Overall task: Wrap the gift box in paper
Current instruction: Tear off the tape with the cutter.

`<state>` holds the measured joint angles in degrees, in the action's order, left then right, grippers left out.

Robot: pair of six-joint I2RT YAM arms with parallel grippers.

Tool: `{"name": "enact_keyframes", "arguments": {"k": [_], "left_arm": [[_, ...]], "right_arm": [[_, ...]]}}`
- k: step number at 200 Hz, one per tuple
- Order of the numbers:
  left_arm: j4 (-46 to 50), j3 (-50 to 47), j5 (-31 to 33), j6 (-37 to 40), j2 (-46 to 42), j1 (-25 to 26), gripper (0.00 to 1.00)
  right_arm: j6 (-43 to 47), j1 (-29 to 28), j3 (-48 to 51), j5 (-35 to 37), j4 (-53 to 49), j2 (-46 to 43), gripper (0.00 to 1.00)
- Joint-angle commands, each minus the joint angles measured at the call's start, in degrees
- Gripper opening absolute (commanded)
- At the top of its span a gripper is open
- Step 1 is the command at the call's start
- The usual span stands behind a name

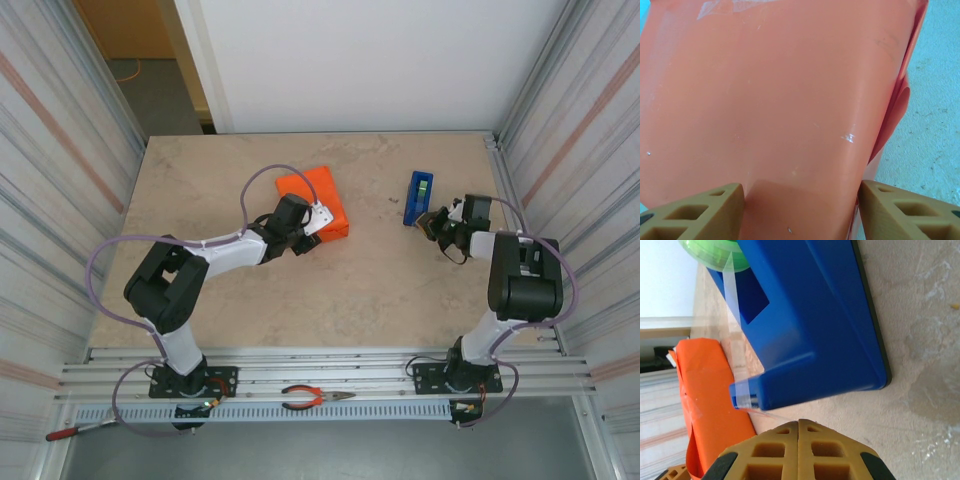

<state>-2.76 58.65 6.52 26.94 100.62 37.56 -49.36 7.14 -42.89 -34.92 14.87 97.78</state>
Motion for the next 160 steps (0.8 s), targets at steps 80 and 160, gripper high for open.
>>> {"name": "enact_keyframes", "arguments": {"k": [80,160], "left_arm": [[2.23,0.84,-0.83,-0.95,0.75,-0.38,0.62],[2.24,0.69,-0.72,-1.08,0.63,-0.38,0.61]], "right_arm": [[-6.18,-2.04,3.15,-5.12,3.0,2.93,0.0],[-1.47,-14.74,1.06,-2.79,-0.09,-7.2,0.0]]}}
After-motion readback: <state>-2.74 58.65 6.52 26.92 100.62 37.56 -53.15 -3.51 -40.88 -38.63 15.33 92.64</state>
